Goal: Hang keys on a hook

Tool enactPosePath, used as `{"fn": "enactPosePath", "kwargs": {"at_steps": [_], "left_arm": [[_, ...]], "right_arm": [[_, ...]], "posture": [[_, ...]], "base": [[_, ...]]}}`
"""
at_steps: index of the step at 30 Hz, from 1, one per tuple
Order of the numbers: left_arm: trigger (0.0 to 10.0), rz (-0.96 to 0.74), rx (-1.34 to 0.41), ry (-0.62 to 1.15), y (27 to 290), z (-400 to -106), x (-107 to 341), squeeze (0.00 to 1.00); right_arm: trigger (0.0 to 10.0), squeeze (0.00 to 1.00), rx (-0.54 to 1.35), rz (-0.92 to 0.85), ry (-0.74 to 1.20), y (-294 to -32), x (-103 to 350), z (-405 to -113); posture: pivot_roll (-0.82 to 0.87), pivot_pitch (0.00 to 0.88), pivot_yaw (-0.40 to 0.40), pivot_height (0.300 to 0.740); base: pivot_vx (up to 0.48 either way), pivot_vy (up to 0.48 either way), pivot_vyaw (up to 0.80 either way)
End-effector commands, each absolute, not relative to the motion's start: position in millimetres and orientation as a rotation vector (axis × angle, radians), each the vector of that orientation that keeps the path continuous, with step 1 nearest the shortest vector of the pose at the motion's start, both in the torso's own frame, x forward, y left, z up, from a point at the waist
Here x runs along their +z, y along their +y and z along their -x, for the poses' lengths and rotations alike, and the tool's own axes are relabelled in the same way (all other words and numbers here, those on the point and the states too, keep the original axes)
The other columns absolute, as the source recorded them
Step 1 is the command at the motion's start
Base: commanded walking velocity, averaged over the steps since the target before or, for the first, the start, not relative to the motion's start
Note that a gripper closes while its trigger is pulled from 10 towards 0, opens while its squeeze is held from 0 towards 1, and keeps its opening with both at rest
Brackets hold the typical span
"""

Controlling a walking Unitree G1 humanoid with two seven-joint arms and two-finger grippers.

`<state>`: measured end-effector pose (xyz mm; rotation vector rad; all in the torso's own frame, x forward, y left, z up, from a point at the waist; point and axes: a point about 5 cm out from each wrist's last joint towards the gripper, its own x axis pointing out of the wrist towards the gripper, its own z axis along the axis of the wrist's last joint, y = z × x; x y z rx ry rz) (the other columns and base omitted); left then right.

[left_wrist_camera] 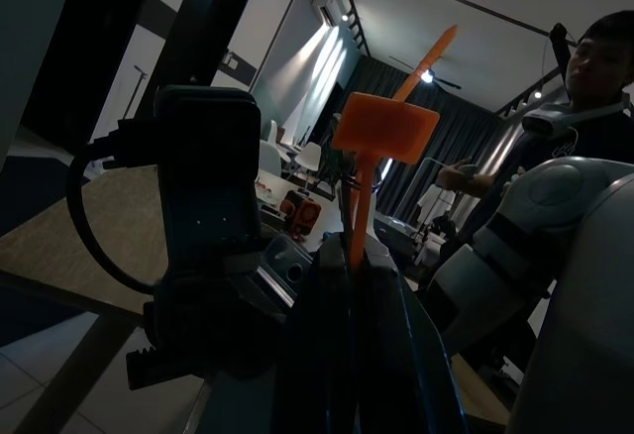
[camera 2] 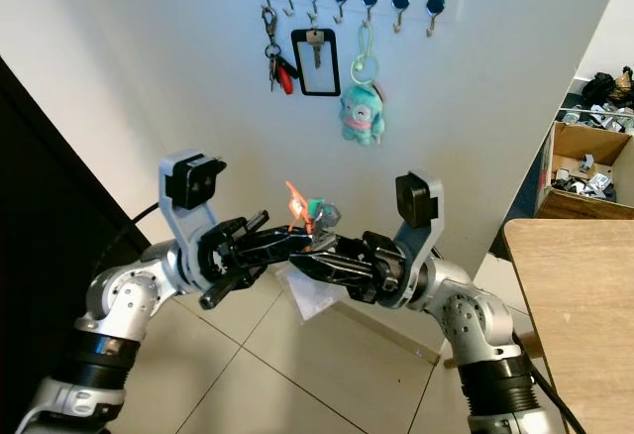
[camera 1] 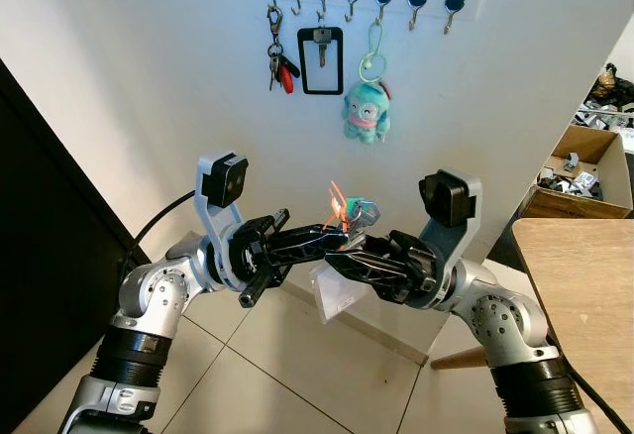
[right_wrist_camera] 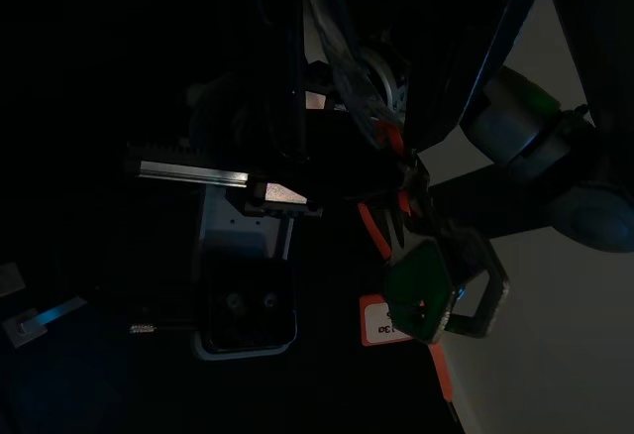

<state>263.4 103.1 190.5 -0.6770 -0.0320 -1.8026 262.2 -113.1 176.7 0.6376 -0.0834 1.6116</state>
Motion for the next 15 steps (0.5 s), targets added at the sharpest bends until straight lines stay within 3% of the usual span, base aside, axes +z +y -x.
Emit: {"fn": "enactPosePath", "kwargs": {"at_steps": [1,2,7,8,10,11,13,14,15], "left_arm": [[10.0,0.629,-1.826,-0.025,104.4,-263.0,194.3,0.0],[10.0,0.63,-1.828,-0.025,103.7,-262.9,194.3,0.0],[10.0,0.631,-1.832,-0.025,102.2,-262.5,194.5,0.0],[10.0,0.631,-1.832,-0.025,102.1,-262.4,194.5,0.0],[10.0,0.63,-1.833,-0.025,102.1,-262.3,194.6,0.0],[10.0,0.629,-1.835,-0.025,102.0,-262.2,194.8,0.0],[10.0,0.628,-1.836,-0.025,102.0,-262.3,195.0,0.0],[10.0,0.628,-1.837,-0.025,102.0,-262.2,195.1,0.0],[10.0,0.628,-1.837,-0.025,102.0,-262.2,195.1,0.0]], "right_arm": [[0.4,0.0,1.605,-0.618,-0.077,-111.7,177.0,-262.0],[10.0,0.0,1.602,-0.614,-0.078,-111.5,177.3,-262.4],[10.0,0.0,1.611,-0.604,-0.068,-110.9,177.1,-261.8],[10.0,1.0,1.607,-0.601,-0.067,-111.0,176.7,-261.9],[10.0,1.0,1.603,-0.598,-0.067,-111.1,176.5,-262.1],[10.0,0.71,1.569,-0.589,-0.061,-110.6,176.0,-265.1],[10.0,0.71,1.556,-0.582,-0.056,-110.2,175.6,-266.4],[10.0,0.0,1.558,-0.577,-0.052,-109.8,175.2,-266.3],[10.0,0.0,1.558,-0.577,-0.052,-109.8,175.2,-266.3]], "posture": [[-0.14,0.039,0.091,0.74],[-0.14,0.039,0.091,0.74],[-0.14,0.039,0.091,0.74],[-0.14,0.039,0.091,0.74],[-0.14,0.039,0.091,0.74],[-0.14,0.041,0.093,0.74],[-0.14,0.041,0.093,0.74],[-0.14,0.041,0.093,0.74],[-0.14,0.041,0.093,0.74]], "base": [[0.0,0.0,0.0],[0.0,0.0,0.0],[0.0,0.0,0.0],[0.0,0.0,0.0],[0.0,0.0,0.0],[0.0,0.0,0.0],[0.0,0.0,0.0],[0.0,0.0,0.0],[0.0,0.0,0.0]]}}
